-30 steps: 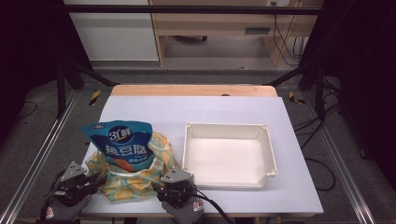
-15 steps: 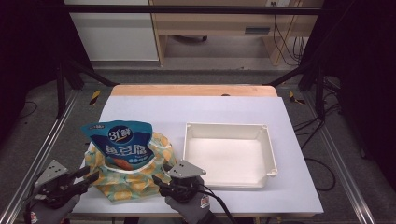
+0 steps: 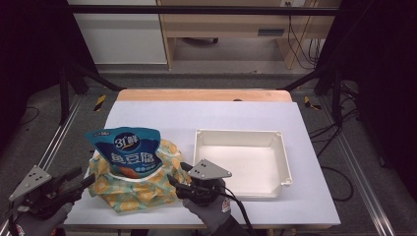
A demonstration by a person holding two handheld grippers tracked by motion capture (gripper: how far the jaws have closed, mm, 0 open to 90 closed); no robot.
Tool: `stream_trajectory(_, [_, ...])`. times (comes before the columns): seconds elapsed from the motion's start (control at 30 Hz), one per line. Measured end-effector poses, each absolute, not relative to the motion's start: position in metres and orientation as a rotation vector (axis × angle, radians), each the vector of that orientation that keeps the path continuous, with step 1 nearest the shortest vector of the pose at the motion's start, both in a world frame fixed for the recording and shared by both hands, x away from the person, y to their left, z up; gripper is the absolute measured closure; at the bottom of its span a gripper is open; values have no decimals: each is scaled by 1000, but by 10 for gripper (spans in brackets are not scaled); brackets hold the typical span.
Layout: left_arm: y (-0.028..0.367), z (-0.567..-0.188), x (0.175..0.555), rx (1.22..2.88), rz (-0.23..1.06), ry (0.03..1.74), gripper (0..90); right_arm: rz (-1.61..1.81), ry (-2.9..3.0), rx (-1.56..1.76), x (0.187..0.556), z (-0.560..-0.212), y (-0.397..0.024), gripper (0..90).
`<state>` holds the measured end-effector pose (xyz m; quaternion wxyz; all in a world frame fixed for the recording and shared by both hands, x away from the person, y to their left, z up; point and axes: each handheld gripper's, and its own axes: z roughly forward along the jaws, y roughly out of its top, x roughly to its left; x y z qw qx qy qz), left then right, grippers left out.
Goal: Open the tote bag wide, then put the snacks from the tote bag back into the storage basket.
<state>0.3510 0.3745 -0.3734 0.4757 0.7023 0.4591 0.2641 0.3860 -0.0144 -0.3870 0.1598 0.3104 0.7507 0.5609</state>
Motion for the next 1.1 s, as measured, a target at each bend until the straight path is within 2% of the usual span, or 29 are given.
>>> stream_trajectory(0.43, [368,-351,358,1675,680,1073,383,1641,2101,879,392,-368,-20,429])
stream_trajectory(1.1, [360,-334,377,1632,707,1046,377,1656,2079,854,409,-348,-12,442])
